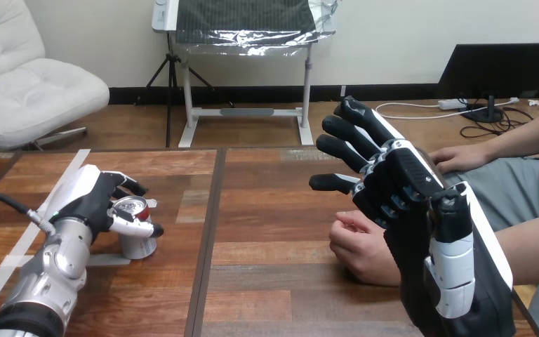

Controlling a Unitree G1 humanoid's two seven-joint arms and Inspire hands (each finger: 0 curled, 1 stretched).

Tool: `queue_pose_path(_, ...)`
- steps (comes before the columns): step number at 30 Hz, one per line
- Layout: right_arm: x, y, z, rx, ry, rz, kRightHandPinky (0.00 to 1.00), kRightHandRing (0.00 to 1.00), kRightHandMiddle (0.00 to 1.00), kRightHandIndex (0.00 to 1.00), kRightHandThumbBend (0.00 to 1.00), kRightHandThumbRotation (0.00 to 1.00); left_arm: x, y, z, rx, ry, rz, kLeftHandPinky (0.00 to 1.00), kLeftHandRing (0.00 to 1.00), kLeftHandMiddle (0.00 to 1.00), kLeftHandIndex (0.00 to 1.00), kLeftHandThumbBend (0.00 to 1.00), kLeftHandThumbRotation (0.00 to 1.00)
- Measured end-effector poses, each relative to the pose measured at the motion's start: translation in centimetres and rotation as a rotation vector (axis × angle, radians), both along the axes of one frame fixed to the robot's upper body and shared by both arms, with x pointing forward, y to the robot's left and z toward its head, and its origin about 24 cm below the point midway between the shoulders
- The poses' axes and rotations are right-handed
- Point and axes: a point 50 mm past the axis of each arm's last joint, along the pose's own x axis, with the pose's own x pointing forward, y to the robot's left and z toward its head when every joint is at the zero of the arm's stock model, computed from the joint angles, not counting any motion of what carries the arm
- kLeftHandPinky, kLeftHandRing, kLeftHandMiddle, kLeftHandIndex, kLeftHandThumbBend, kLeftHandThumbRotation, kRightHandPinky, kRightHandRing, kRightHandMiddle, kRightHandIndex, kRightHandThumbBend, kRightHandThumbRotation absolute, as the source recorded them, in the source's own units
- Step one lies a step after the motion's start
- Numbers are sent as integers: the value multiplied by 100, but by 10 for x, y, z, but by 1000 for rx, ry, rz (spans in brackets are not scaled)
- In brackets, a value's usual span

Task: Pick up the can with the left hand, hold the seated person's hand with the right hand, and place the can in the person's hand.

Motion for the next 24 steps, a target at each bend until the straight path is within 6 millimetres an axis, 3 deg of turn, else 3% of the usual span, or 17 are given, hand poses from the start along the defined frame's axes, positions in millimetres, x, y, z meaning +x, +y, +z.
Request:
queue_pose_path(16, 0, 0, 0, 0, 0, 0, 74, 89, 90, 91, 73, 100, 0, 2, 0, 39, 21, -9, 69, 76, 78, 73, 84, 25)
queue_pose_path(24, 0, 0, 0, 0, 0, -1, 74, 88, 90, 91, 74, 100, 0, 3, 1, 43, 23, -12, 70, 77, 79, 74, 85, 29)
